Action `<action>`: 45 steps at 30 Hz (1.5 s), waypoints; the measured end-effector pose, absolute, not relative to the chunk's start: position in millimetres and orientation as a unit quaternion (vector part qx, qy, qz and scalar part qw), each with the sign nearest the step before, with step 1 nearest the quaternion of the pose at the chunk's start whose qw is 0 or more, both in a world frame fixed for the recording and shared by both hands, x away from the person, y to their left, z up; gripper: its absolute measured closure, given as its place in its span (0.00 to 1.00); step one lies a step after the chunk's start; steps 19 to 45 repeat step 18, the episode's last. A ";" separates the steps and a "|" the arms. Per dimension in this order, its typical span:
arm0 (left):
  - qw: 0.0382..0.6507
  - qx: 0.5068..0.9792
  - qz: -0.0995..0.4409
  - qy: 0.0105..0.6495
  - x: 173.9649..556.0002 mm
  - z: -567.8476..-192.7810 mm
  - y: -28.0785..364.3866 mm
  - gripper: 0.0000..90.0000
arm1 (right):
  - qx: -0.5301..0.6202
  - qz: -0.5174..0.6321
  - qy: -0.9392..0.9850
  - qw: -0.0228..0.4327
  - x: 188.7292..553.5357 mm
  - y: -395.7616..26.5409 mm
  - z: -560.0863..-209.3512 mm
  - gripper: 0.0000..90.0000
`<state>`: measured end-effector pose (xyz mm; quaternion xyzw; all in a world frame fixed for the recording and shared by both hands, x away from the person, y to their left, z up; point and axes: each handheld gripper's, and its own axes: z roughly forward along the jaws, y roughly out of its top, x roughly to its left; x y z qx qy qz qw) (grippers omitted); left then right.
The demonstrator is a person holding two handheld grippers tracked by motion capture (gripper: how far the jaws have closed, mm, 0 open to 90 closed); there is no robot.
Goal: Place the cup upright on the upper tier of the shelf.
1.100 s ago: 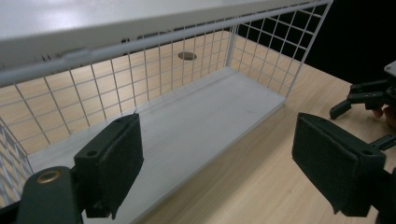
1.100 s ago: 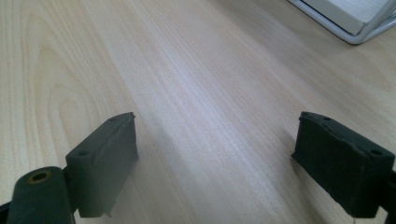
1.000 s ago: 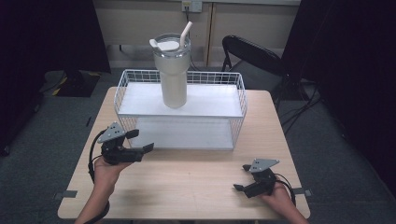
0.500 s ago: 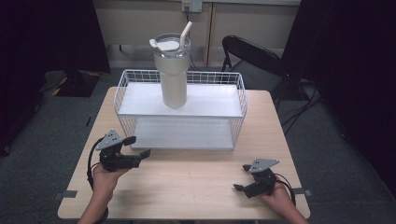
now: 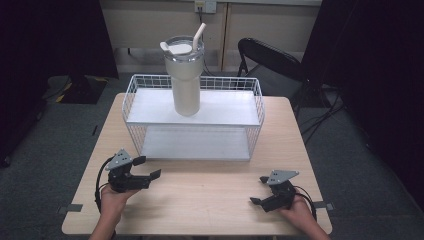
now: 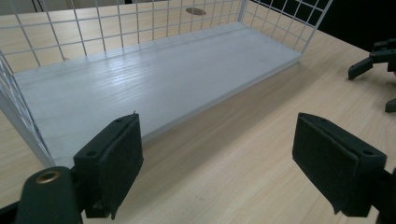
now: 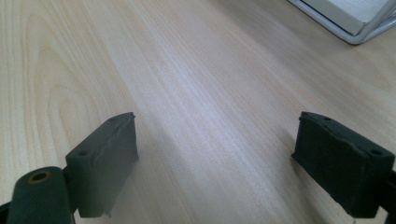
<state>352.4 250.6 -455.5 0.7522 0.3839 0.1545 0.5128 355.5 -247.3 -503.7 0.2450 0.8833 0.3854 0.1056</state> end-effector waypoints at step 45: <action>0.451 0.786 0.162 0.391 339.8 -485.6 254.7 0.18 | 0.245 0.385 0.883 0.105 355.5 -247.3 -503.7 0.14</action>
